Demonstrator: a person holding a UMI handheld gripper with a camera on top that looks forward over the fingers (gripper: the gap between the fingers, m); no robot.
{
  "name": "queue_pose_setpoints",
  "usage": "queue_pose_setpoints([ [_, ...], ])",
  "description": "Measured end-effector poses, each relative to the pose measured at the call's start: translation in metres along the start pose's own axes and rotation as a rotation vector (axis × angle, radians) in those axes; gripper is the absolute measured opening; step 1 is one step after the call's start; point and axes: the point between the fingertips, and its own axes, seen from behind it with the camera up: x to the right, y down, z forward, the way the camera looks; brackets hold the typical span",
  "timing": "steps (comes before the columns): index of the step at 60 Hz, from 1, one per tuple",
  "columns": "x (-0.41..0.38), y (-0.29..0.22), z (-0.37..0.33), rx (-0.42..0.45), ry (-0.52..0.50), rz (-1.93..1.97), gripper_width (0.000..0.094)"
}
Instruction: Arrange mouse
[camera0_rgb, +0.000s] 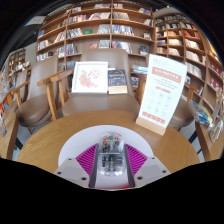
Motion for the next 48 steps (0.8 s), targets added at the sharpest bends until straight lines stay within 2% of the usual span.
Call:
queue_pose_setpoints([
  [7, 0.001, 0.000, 0.000, 0.006, 0.000, 0.005, 0.0525],
  [13, 0.017, -0.002, -0.001, 0.017, 0.053, -0.002, 0.0796],
  [16, 0.020, -0.002, -0.003, 0.018, 0.062, -0.005, 0.0847],
  [27, 0.028, 0.002, -0.046, 0.011, 0.042, 0.045, 0.0848],
  [37, 0.034, 0.001, -0.158, 0.086, 0.033, 0.024, 0.0850],
  [48, 0.041, 0.038, -0.298, 0.134, 0.043, 0.022, 0.0852],
])
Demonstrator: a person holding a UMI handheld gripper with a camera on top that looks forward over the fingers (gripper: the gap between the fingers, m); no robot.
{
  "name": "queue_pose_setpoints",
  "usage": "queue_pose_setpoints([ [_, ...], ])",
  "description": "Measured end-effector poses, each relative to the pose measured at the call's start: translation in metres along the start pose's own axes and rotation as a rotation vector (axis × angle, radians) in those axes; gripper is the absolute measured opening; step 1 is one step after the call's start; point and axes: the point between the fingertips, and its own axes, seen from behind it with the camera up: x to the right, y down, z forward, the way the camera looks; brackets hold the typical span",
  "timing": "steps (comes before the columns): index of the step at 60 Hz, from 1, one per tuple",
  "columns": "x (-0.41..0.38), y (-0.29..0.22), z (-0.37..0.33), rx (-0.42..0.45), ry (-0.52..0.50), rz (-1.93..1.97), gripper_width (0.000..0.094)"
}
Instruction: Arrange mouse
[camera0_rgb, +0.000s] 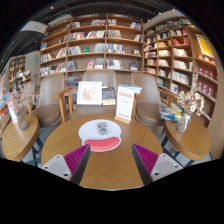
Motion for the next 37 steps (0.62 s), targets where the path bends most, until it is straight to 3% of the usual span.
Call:
queue_pose_setpoints([
  [16, 0.016, 0.054, -0.139, 0.021, 0.031, 0.012, 0.0855],
  [37, -0.001, 0.086, -0.201, 0.032, -0.023, -0.043, 0.0852],
])
